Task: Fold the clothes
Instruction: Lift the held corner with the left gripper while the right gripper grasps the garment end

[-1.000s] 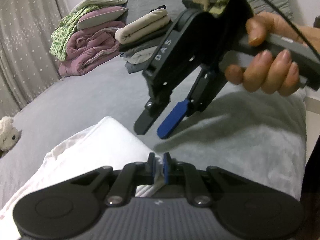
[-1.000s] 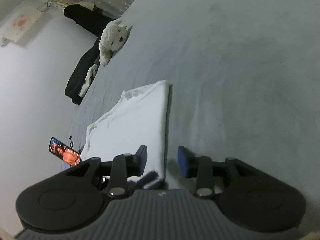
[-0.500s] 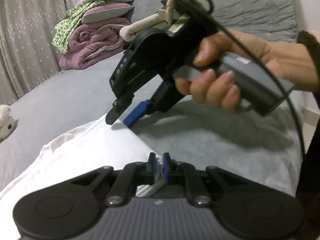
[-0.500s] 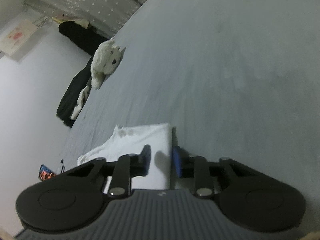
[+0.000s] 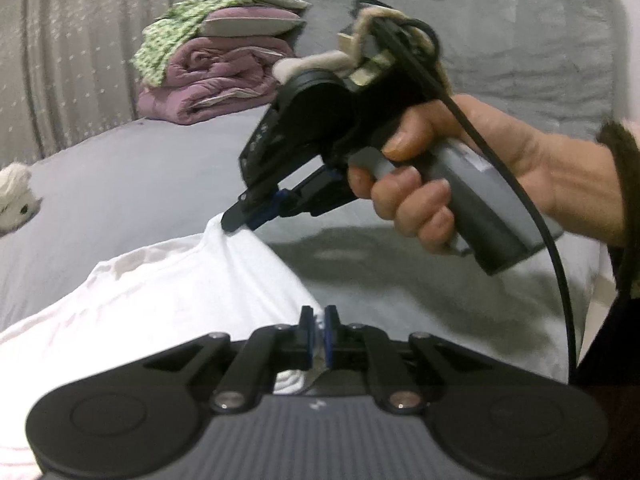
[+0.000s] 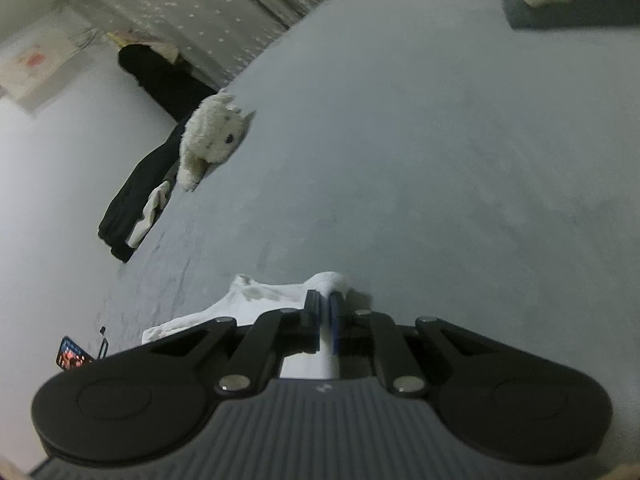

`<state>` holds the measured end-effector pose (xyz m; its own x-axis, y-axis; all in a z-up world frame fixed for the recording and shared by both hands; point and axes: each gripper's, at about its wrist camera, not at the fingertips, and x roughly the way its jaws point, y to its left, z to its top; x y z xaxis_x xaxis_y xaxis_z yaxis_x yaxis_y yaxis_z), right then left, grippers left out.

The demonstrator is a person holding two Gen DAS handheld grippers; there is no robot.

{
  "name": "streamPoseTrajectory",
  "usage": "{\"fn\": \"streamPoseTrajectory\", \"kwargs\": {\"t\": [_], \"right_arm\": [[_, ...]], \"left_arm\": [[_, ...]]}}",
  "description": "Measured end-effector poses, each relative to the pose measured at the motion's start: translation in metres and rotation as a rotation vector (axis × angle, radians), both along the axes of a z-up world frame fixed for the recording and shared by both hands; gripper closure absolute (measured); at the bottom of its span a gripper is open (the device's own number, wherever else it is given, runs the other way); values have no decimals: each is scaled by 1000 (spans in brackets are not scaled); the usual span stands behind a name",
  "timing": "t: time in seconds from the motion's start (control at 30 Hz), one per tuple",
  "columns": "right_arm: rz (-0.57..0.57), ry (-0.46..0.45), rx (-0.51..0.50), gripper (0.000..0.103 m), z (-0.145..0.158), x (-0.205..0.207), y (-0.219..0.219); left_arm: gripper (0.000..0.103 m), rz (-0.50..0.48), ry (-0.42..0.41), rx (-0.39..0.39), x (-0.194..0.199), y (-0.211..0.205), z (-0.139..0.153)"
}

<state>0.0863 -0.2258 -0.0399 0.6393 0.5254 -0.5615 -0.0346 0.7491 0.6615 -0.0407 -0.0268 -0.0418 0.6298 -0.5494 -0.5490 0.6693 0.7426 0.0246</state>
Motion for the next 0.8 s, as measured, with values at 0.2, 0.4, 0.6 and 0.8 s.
{"fn": "streamPoseTrajectory", "kwargs": {"t": [0.2, 0.4, 0.6, 0.8], "right_arm": [[52, -78, -58, 95, 16, 0, 26], [70, -97, -40, 95, 22, 8, 56], [102, -105, -19, 95, 27, 16, 90], [133, -108, -11, 95, 28, 23, 122]], "left_arm": [[99, 72, 31, -87, 3, 25, 6], [99, 150, 32, -144, 1, 49, 9], [99, 237, 49, -197, 4, 80, 9], [99, 312, 58, -242, 2, 115, 10]]}}
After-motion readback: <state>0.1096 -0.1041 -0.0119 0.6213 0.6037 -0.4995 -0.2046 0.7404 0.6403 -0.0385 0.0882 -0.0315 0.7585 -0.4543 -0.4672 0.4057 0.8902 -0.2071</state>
